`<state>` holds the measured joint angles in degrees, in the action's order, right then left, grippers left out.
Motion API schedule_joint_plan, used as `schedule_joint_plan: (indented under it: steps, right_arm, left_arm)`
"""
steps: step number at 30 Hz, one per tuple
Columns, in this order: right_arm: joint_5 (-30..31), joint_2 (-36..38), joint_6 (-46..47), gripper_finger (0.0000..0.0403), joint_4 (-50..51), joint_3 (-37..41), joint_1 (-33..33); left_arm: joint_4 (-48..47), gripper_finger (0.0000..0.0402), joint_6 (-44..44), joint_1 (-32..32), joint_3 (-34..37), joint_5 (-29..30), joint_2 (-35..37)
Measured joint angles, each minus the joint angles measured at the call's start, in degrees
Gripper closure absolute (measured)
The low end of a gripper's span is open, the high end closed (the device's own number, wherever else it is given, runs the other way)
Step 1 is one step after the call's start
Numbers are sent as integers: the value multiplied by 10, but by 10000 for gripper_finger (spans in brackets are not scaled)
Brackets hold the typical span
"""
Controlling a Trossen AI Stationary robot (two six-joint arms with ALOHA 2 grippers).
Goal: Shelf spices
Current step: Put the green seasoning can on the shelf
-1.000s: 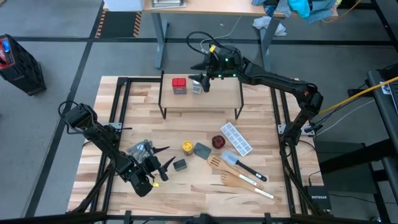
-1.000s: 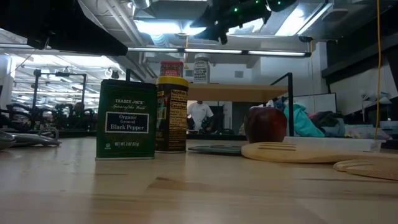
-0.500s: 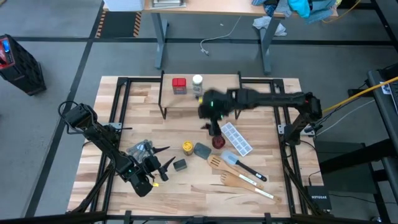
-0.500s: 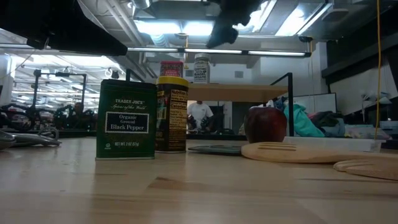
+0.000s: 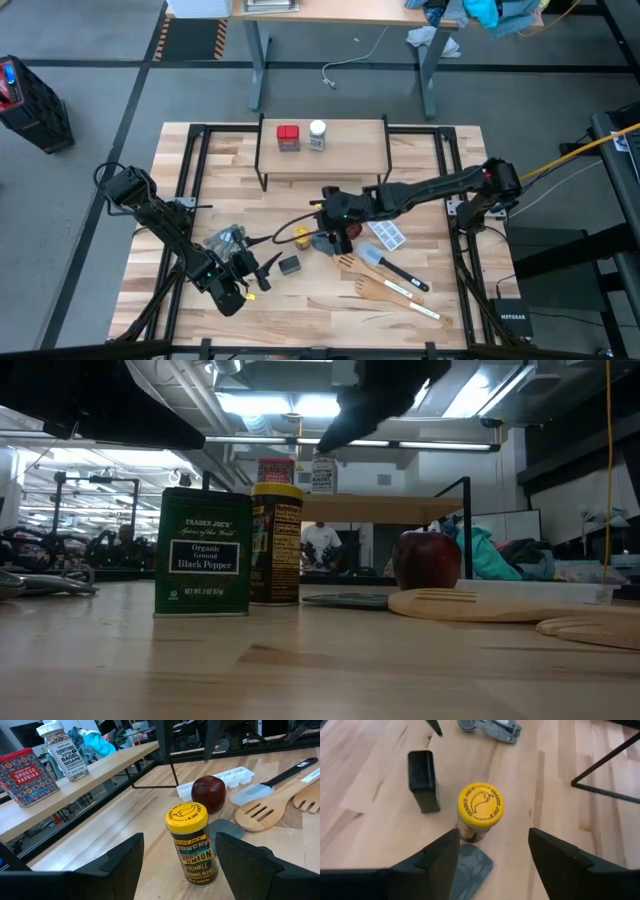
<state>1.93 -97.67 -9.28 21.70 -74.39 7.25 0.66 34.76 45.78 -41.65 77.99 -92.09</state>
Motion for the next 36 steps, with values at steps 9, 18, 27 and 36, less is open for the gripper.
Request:
schedule_joint_plan:
  steps: [9, 18, 27, 36]
  right_arm:
    - [-52, 0, 7, 159, -186, 118, -22]
    - [-87, -14, 19, 159, -257, 155, -39]
    - [-91, -66, 19, 159, -319, 155, -39]
    - [-111, -71, 19, 159, -331, 155, -39]
  left_arm:
    - [0, 163, 0, 0, 0, 0, 0]
    - [0, 163, 0, 0, 0, 0, 0]
    - [2, 163, 12, -5, 0, -10, 0]
    - [0, 163, 24, -22, 0, -26, 0]
